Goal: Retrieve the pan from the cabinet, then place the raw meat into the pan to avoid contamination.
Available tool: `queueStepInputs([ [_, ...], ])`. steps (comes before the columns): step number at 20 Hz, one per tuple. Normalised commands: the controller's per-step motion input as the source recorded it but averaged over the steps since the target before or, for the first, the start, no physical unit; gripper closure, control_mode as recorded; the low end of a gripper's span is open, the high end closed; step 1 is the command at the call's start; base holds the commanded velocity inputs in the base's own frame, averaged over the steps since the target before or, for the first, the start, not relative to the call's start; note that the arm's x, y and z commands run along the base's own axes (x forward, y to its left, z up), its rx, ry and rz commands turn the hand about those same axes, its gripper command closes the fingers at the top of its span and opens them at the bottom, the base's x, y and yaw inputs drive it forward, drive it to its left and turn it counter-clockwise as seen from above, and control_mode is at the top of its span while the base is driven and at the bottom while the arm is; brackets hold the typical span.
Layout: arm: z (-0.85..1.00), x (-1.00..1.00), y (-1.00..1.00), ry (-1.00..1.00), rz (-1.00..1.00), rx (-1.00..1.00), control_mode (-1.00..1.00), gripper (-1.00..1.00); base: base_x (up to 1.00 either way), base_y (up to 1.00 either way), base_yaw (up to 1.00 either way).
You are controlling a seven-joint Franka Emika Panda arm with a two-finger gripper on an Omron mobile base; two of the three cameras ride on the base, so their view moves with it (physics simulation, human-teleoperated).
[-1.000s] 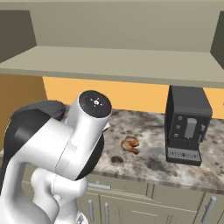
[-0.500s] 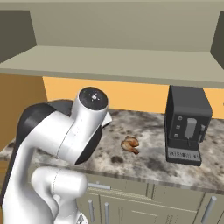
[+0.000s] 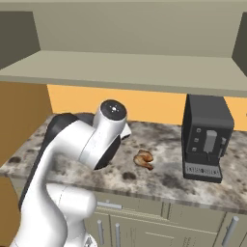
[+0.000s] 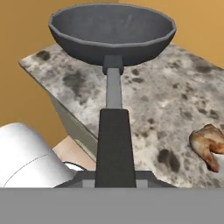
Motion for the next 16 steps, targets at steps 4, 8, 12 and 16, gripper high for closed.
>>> queueStepInputs([
  [4, -0.61, 0.67, -0.11, 0.01, -0.04, 0.00, -1.00, 1.00, 0.00, 0.00, 0.00],
  [8, -0.71, 0.62, -0.13, 0.07, 0.00, 0.00, -1.00, 1.00, 0.00, 0.00, 0.00],
  [12, -0.68, 0.66, -0.11, 0.08, 0.01, 0.00, -1.00, 1.00, 0.00, 0.00, 0.00],
  [16, -0.62, 0.51, -0.06, 0.08, 0.04, 0.02, -1.00, 1.00, 0.00, 0.00, 0.00],
])
